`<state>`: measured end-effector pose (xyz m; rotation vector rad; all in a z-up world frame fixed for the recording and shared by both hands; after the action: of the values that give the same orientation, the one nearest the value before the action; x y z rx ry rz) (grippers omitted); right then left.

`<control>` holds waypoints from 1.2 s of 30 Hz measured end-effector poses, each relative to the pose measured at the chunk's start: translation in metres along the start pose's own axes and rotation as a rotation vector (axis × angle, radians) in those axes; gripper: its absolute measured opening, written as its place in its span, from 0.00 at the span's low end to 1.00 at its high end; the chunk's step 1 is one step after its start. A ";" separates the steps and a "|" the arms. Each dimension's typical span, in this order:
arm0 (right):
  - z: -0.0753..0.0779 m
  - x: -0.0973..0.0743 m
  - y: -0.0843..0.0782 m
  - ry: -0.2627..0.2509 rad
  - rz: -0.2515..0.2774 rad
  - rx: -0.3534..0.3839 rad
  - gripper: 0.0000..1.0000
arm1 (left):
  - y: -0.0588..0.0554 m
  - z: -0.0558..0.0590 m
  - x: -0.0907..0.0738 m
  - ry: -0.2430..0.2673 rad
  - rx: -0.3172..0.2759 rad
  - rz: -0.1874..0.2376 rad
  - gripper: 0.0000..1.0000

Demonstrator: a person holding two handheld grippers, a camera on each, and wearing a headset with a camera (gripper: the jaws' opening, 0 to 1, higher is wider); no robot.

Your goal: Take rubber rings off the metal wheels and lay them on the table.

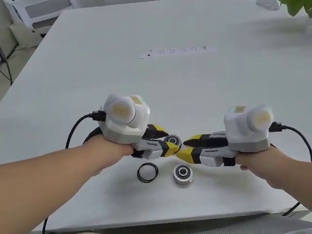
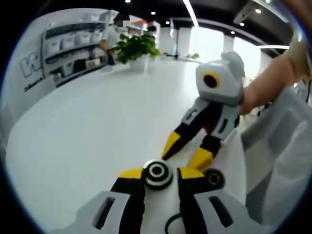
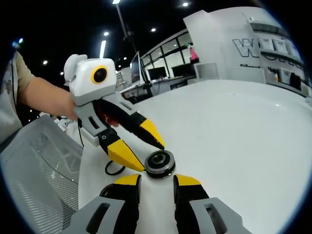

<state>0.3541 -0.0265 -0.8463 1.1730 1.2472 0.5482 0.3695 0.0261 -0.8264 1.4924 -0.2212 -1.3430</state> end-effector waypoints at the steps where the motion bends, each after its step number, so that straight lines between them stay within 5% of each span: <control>1: 0.000 0.000 0.000 0.000 0.000 0.000 0.24 | -0.001 0.001 0.001 -0.004 0.003 -0.004 0.26; 21: 0.000 0.002 0.004 -0.002 0.008 -0.006 0.25 | 0.001 0.000 0.003 0.053 0.070 -0.005 0.14; 36: 0.005 0.008 0.004 -0.029 -0.001 -0.039 0.23 | -0.001 -0.002 0.003 0.070 0.052 -0.004 0.14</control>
<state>0.3625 -0.0206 -0.8464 1.1443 1.2072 0.5504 0.3712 0.0255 -0.8289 1.5816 -0.2097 -1.2947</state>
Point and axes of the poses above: the centre of the closed fingertips' face, and the gripper's own axes: x roughly forward along the fingers, z roughly to its right, y roughly out of its top, the point moved 3 cm from there along -x, roughly backward along the fingers, and after that the axes turned 10 degrees about -x, right-handed, at the moved point
